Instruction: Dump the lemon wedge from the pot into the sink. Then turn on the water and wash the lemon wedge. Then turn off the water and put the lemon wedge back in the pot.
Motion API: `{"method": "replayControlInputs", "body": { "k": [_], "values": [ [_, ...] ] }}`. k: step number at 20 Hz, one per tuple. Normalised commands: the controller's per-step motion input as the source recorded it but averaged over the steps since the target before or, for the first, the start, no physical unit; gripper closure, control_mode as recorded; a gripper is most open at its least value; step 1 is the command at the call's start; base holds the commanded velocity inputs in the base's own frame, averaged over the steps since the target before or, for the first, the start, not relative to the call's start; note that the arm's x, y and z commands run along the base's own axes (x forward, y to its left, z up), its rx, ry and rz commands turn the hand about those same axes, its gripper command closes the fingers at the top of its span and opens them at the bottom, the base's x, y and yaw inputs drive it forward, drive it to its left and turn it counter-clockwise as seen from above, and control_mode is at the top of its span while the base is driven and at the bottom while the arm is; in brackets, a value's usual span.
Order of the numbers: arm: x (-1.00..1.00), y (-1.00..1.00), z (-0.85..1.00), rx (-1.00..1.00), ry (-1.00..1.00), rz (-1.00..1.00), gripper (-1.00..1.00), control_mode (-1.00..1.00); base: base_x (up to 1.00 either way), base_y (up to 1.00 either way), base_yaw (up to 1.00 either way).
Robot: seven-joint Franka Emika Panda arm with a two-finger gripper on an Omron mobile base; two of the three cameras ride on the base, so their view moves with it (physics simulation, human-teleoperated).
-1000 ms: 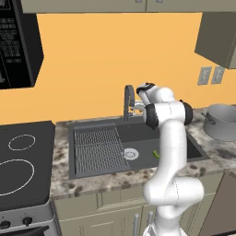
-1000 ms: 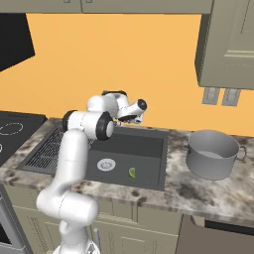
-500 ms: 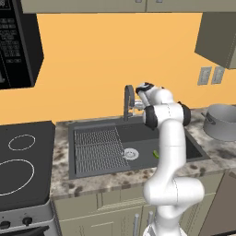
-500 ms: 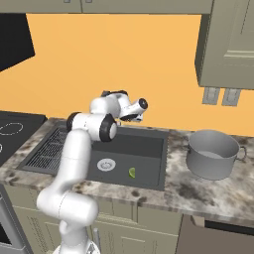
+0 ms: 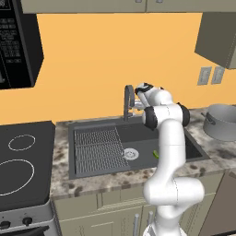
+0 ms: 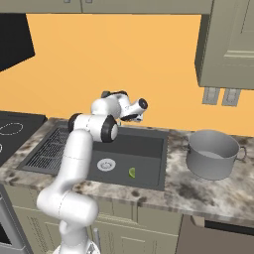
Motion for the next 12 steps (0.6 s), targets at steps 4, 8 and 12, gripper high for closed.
{"method": "replayControlInputs", "body": {
  "k": [4, 8, 12],
  "values": [
    [0.21, 0.00, -0.31, 0.00, 0.00, 0.00, -1.00, -1.00, 0.00, 0.00, 0.00],
    [0.08, 0.00, -0.33, 0.00, 0.00, 0.00, -1.00, -1.00, 0.00, 0.00, 0.00],
    [0.00, 0.00, -0.33, 0.00, 0.00, 0.00, -1.00, -1.00, 0.00, 0.00, 0.00]
  ]
}}
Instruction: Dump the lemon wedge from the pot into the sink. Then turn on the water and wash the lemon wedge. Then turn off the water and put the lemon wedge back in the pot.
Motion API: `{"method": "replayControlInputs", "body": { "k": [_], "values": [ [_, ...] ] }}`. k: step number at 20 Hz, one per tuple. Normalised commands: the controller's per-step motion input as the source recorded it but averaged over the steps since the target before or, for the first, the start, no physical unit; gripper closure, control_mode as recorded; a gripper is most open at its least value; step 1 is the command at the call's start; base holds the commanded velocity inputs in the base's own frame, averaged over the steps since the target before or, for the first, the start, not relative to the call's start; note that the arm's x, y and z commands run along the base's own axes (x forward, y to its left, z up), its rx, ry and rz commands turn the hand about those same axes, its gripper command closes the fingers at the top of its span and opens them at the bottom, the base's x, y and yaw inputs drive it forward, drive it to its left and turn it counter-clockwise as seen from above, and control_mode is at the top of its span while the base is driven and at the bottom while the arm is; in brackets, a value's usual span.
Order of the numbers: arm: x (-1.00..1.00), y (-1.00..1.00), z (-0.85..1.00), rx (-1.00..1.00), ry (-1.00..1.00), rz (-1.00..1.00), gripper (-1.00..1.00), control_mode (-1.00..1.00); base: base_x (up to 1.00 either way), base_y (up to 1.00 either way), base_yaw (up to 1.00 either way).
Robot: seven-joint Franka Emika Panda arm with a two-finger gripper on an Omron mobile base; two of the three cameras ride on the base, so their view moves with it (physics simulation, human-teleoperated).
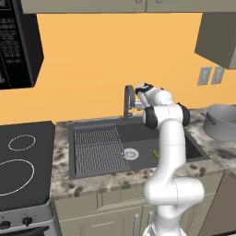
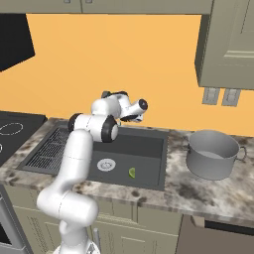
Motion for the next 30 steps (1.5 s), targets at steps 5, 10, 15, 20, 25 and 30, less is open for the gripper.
{"method": "replayControlInputs", "body": {
  "k": [5, 10, 15, 20, 25, 30],
  "values": [
    [0.00, -0.03, -0.26, 0.00, 0.00, 0.00, 1.00, -1.00, 0.00, 0.00, 0.00],
    [0.00, -0.34, -0.20, 0.00, 0.00, 0.00, 1.00, -1.00, 0.00, 0.00, 0.00],
    [0.00, -0.47, -0.15, 0.00, 0.00, 0.00, 1.00, -1.00, 0.00, 0.00, 0.00],
    [0.00, -0.56, -0.12, 0.00, 0.00, 0.00, 1.00, -1.00, 0.00, 0.00, 0.00],
    [0.00, -0.65, -0.13, 0.00, 0.00, 0.00, 1.00, -1.00, 0.00, 0.00, 0.00],
    [0.00, -0.68, -0.13, 0.00, 0.00, 0.00, 1.00, -1.00, 0.00, 0.00, 0.00]
  ]
}}
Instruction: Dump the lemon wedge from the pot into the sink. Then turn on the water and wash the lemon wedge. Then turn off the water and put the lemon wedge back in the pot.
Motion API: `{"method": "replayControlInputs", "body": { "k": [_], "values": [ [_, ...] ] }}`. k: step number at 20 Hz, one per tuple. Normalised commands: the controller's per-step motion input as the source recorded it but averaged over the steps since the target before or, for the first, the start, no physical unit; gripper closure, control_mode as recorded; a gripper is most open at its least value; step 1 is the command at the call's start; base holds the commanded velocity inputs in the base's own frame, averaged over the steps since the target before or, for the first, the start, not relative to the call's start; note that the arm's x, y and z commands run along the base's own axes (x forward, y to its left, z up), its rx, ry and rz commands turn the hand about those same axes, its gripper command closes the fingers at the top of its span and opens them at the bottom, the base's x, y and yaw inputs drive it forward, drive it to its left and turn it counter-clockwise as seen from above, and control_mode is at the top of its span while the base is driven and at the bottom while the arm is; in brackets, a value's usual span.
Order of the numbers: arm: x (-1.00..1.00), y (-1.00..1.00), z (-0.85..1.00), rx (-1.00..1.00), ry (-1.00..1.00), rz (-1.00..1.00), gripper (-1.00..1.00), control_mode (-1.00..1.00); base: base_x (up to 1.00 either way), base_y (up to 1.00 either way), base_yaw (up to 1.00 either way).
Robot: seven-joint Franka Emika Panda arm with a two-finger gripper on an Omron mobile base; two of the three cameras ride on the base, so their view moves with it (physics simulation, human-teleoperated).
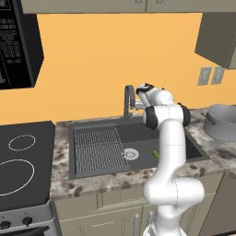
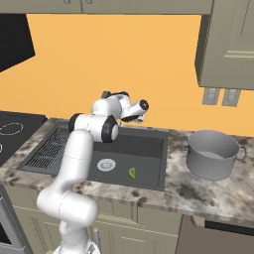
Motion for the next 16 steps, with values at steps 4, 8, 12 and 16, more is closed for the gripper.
{"method": "replayControlInputs", "body": {
  "k": [4, 8, 12, 16],
  "values": [
    [0.00, -0.74, -0.13, 0.00, 0.00, 0.00, 1.00, -1.00, 0.00, 0.00, 0.00],
    [0.00, -0.77, -0.15, 0.00, 0.00, 0.00, 1.00, -1.00, 0.00, 0.00, 0.00],
    [-0.01, -0.78, -0.23, 0.00, 0.00, 0.00, 1.00, -1.00, 0.00, 0.00, 0.00],
    [-0.05, -0.80, -0.26, 0.00, 0.00, 0.00, 1.00, -1.00, 0.00, 0.00, 0.00]
  ]
}}
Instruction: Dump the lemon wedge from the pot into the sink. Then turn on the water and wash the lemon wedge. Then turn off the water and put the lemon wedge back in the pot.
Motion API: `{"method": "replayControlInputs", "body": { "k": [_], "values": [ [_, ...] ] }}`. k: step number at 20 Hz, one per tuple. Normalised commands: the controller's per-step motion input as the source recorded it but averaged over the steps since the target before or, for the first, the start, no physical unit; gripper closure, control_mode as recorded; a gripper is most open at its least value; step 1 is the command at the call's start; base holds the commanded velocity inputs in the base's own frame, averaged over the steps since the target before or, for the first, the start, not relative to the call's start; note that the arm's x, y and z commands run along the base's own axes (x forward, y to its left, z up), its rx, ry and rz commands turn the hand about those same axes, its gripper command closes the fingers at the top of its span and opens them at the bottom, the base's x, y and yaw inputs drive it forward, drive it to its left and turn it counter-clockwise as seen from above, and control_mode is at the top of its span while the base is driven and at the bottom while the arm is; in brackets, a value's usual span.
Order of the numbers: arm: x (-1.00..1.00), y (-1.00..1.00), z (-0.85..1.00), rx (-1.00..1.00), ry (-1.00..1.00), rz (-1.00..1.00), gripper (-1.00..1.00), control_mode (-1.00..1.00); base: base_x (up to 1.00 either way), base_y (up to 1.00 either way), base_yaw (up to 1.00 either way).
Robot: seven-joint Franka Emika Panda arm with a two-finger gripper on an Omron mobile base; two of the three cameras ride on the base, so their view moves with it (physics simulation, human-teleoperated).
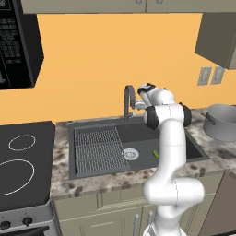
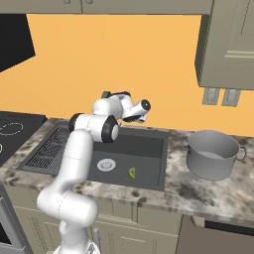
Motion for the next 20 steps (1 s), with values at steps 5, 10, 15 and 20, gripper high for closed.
{"method": "replayControlInputs", "body": {
  "k": [5, 10, 15, 20],
  "values": [
    [-0.08, -0.77, -0.29, 0.00, 0.01, 0.00, 1.00, -1.00, 0.00, 0.00, 0.00],
    [-0.12, -0.80, -0.32, 0.00, 0.00, 0.00, 1.00, -1.00, 0.00, 0.00, 0.00],
    [-0.14, -0.75, -0.36, 0.00, 0.01, 0.00, 1.00, -1.00, 0.00, 0.00, 0.00],
    [-0.13, -0.61, -0.36, 0.00, 0.02, 0.00, 1.00, -1.00, 0.00, 0.00, 0.00]
  ]
}}
